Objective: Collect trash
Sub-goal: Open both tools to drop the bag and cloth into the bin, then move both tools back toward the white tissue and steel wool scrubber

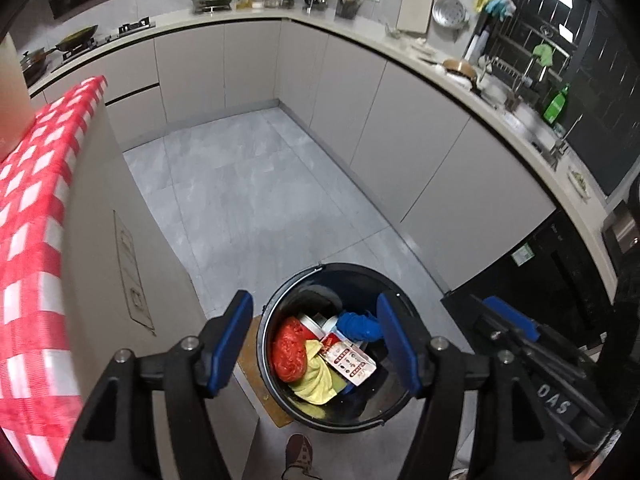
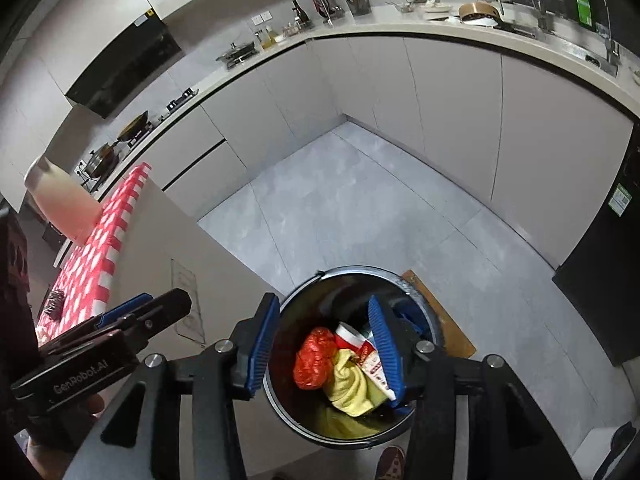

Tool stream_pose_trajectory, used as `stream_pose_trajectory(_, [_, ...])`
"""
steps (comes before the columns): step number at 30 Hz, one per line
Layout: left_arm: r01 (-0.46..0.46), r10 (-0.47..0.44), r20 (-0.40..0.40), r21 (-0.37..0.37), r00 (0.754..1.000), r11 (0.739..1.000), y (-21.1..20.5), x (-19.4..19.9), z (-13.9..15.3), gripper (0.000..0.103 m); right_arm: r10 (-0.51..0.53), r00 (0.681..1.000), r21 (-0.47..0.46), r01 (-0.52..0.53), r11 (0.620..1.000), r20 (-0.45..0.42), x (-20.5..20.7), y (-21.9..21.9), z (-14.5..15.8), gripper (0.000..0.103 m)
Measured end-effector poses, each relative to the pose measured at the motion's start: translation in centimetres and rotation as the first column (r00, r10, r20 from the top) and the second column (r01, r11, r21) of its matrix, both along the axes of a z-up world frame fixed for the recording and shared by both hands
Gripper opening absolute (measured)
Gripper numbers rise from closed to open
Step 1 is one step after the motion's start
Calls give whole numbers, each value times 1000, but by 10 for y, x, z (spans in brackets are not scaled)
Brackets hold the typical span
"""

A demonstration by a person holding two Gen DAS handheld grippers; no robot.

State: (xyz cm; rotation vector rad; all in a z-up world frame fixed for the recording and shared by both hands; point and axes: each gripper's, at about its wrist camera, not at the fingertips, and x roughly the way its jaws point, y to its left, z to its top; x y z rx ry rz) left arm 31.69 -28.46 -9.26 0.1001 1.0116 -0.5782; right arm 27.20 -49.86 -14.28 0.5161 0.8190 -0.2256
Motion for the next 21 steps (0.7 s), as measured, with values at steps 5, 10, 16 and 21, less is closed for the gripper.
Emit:
stream_pose_trajectory(5, [12,-11,18,-38,1000,999,23,-6,23,66,5,1000,-19,-5,1000,15,-6,29,21,49])
stream_pose_trajectory(10, [25,-24,7,-100,1000,995,52,-14,44,66,11,999,-39,-9,999,35,-13,66,48,50])
stream_pose_trajectory(16, [21,-16,35,-133,999,991,94,-18,67,69,28,998,-64,-24,998,63,-17,113,77,59])
stream_pose_trajectory(21, [-13,22,52,-154,998,988,131,-18,79,69,73,994,-76,-67,995,86,-11,154,96,60])
